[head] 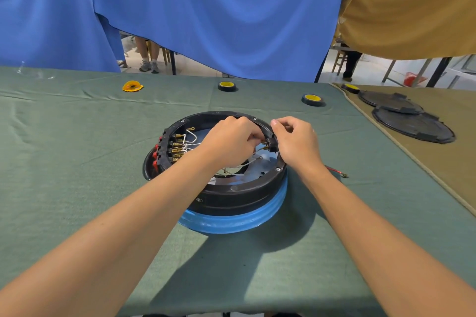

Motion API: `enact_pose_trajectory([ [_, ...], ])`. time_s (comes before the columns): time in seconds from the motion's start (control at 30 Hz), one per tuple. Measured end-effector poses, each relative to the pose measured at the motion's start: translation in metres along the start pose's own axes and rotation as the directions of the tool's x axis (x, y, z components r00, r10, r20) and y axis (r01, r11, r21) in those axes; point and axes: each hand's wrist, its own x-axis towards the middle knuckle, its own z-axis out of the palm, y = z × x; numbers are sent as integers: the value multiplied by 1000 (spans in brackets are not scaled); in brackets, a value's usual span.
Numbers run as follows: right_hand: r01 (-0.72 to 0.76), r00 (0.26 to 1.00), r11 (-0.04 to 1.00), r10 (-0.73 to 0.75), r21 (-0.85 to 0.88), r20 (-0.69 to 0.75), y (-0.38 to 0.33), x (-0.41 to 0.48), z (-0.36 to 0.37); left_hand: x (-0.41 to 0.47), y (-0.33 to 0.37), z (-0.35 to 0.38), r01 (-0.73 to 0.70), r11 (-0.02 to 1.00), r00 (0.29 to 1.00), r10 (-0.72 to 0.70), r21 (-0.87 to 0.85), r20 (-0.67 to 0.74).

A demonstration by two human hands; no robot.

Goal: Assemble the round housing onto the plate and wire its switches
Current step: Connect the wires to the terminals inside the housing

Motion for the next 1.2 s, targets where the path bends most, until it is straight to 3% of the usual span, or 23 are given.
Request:
enact_pose_trajectory([
  [1.2,-74,997,995,75,60,-24,-6,-1,5,7,2,9,17,991,996,-6,132,-84],
])
